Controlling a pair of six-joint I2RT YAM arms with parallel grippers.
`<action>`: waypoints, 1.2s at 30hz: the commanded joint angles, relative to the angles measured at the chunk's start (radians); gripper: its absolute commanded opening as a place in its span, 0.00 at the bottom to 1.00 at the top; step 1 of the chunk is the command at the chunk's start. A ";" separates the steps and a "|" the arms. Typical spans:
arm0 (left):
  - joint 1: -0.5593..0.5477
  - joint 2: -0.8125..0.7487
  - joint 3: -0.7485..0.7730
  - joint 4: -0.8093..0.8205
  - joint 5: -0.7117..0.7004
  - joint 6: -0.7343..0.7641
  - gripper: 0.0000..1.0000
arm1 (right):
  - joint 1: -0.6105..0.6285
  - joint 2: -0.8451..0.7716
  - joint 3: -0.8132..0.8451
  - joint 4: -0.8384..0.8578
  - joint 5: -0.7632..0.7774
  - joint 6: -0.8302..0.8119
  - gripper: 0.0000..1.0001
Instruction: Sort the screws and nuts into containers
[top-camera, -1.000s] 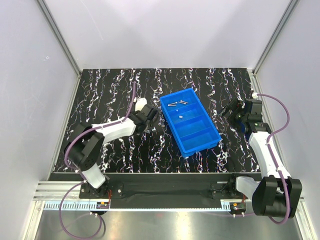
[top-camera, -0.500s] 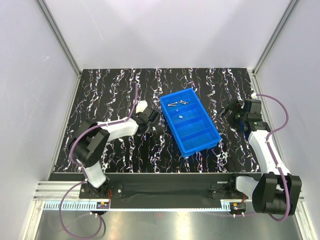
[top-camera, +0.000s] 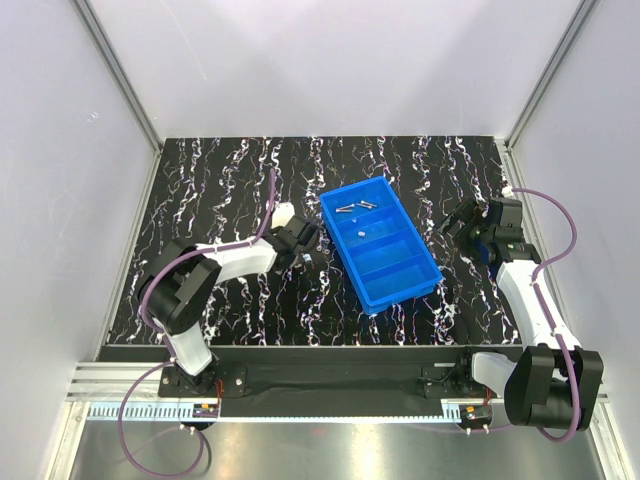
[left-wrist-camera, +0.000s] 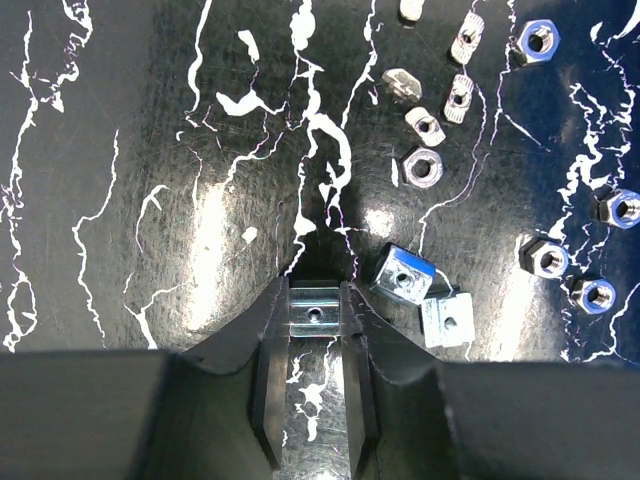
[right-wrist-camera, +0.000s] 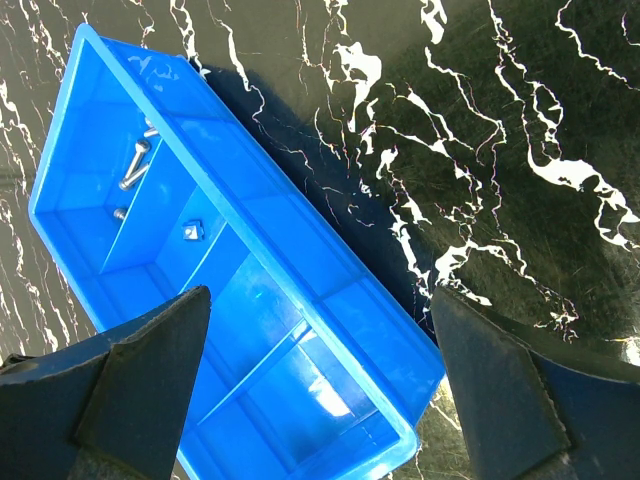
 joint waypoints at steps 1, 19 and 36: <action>0.004 -0.033 -0.008 0.010 -0.007 0.016 0.15 | 0.003 -0.014 0.022 0.017 0.011 -0.013 1.00; -0.140 0.054 0.447 0.208 0.193 0.284 0.16 | 0.003 -0.029 0.008 0.010 0.017 0.008 1.00; -0.180 0.225 0.591 0.159 0.252 0.300 0.58 | 0.003 -0.063 -0.006 -0.003 0.033 0.010 0.99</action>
